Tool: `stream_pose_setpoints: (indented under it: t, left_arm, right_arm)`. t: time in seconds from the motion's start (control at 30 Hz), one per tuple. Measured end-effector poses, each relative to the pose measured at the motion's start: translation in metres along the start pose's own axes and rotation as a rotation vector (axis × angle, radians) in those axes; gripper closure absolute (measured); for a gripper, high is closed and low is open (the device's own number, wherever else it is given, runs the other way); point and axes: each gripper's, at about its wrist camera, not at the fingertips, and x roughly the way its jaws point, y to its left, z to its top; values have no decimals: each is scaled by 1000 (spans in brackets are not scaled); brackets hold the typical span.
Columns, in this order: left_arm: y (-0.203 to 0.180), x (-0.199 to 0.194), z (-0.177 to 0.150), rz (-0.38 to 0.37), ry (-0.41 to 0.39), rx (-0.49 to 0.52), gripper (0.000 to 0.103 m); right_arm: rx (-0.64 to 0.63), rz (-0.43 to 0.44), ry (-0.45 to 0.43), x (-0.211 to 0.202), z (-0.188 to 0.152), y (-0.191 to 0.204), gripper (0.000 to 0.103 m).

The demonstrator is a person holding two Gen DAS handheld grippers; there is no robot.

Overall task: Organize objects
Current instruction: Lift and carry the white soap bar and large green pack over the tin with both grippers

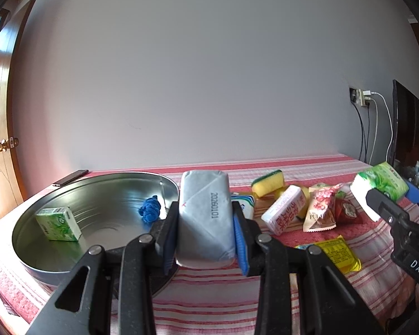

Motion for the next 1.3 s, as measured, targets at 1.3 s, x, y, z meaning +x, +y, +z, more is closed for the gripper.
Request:
stream_pose_setpoints:
  t: [1.3]
  left_arm:
    - [158,22,10,316,206,-115,68]
  right_arm:
    - [-17,517,267,129,93,185,28]
